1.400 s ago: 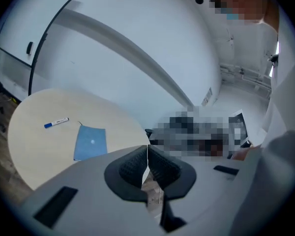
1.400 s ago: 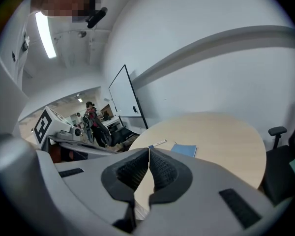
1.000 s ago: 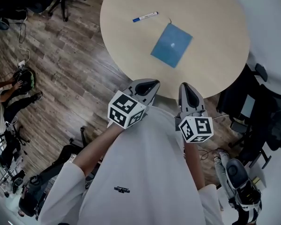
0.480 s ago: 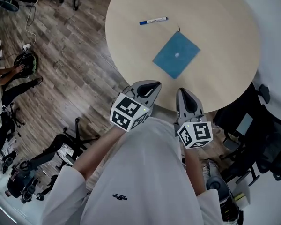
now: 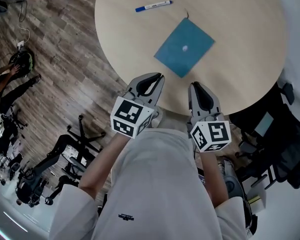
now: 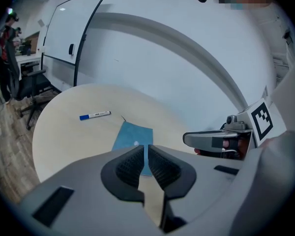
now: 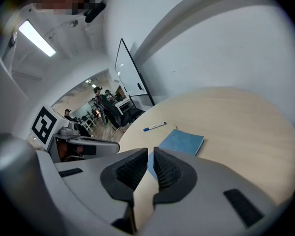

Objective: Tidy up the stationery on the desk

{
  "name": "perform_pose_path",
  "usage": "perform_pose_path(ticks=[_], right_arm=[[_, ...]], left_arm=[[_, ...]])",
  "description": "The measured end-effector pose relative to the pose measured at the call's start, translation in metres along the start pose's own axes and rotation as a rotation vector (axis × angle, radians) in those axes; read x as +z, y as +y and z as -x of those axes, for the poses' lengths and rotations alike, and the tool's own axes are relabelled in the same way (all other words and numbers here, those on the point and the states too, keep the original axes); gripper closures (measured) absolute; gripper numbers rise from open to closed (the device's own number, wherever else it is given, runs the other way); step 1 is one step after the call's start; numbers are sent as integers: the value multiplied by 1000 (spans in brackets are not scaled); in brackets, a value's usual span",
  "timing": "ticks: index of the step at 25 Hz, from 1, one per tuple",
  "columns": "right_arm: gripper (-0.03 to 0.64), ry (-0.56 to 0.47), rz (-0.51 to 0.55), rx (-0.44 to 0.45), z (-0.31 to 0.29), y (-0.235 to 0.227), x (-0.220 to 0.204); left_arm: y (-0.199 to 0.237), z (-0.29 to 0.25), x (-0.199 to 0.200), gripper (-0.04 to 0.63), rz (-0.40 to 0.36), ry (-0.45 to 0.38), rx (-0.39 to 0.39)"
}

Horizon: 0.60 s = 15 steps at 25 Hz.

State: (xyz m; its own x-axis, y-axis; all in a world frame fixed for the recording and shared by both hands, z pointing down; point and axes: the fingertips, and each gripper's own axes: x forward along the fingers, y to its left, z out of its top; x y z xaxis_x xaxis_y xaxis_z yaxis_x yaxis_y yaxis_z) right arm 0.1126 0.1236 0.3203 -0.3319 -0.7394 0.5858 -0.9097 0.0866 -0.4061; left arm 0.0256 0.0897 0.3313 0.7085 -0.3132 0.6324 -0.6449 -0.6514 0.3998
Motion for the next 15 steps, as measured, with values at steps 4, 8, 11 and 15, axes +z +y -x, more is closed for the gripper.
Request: perform_pose_path(ticks=[4, 8, 11, 15], right_arm=[[579, 32, 2, -26, -16, -24, -9], [578, 49, -4, -29, -33, -39, -16], [498, 64, -6, -24, -44, -46, -21], [488, 67, -13, -35, -59, -58, -26]], left_arm=[[9, -20, -3, 574, -14, 24, 17], [27, -37, 1, 574, -5, 16, 37], [43, -46, -1, 572, -9, 22, 61], [60, -59, -9, 557, -37, 47, 93]])
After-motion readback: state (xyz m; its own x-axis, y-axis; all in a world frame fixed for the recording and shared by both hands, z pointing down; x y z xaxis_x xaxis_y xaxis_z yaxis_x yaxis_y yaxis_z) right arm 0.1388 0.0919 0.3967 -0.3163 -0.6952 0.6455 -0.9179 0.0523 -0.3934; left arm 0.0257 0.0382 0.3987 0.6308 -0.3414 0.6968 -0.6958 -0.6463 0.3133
